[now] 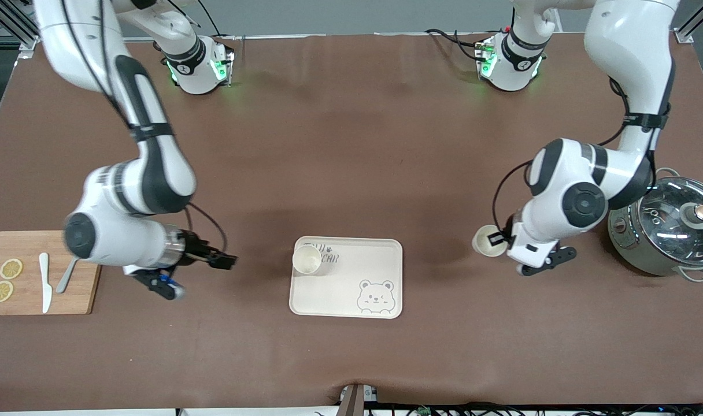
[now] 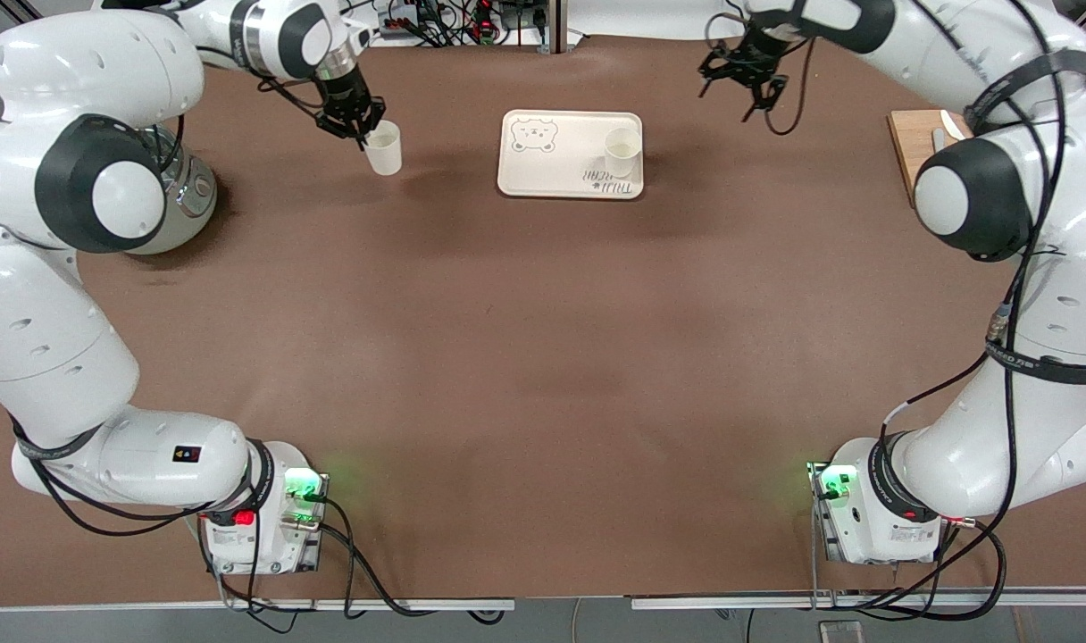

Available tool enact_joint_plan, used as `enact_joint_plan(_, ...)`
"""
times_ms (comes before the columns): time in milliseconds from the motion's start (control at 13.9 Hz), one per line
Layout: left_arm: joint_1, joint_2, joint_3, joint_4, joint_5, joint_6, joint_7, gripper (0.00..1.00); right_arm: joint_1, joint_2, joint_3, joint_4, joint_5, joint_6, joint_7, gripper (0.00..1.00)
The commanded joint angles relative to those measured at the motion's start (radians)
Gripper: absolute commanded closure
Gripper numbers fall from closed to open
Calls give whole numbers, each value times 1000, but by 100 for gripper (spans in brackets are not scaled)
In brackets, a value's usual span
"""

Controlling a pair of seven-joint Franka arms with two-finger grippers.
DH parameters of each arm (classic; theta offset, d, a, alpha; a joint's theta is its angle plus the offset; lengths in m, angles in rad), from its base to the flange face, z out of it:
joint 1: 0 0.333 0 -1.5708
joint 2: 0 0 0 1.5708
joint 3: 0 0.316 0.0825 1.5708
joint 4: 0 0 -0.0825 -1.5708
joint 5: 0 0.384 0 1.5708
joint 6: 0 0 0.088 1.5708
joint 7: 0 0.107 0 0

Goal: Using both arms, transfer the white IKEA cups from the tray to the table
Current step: 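Grasp the other white cup with the right gripper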

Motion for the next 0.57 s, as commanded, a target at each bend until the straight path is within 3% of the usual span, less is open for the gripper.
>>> enact_joint_plan(0, 64, -35, -17, -106, 22, 103, 73, 100, 97, 49, -12, 15, 11, 114, 130, 0)
enact_joint_plan(502, 162, -25, -15, -154, 22, 170, 249, 100, 227, 112, -14, -74, -2, 337, 213, 0)
